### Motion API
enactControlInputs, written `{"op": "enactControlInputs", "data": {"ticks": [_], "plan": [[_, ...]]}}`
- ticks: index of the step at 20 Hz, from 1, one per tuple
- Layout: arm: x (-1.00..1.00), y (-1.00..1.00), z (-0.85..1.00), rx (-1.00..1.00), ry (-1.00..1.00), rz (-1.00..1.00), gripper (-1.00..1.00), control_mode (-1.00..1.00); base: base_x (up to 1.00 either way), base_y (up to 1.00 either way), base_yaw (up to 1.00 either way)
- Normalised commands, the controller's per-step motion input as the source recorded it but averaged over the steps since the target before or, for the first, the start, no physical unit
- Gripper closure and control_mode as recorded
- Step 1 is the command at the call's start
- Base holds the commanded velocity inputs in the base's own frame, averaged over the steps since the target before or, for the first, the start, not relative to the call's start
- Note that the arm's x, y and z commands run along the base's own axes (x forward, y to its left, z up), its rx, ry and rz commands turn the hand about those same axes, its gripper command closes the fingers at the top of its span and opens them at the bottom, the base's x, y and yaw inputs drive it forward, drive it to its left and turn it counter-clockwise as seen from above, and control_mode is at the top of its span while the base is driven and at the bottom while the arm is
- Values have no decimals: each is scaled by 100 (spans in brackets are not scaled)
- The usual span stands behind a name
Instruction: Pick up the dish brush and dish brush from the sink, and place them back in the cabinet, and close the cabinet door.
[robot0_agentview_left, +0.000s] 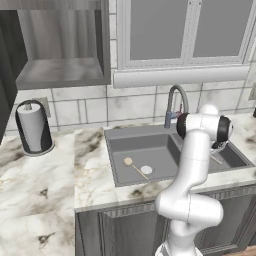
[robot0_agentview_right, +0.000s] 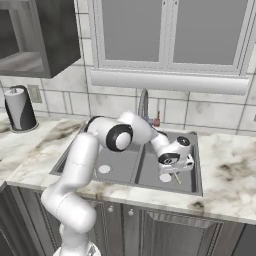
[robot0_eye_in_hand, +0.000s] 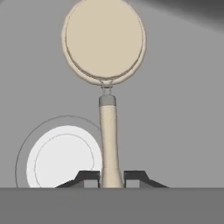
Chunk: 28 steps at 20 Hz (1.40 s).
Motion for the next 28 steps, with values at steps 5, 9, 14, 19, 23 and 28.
{"op": "enactControlInputs", "data": {"ticks": [5,9,14,19,23,28], "plan": [[-4,0,77,0,0,-2,100,-100,0,0,0],[-20,0,75,0,0,-1,100,-100,0,0,0],[-38,0,69,1,0,-1,100,-100,0,0,0],[-47,0,58,0,-1,-3,100,-100,0,0,0],[-69,4,52,0,-2,-6,100,-100,0,0,0],[-79,21,47,0,-2,-8,100,-100,0,0,0]]}}
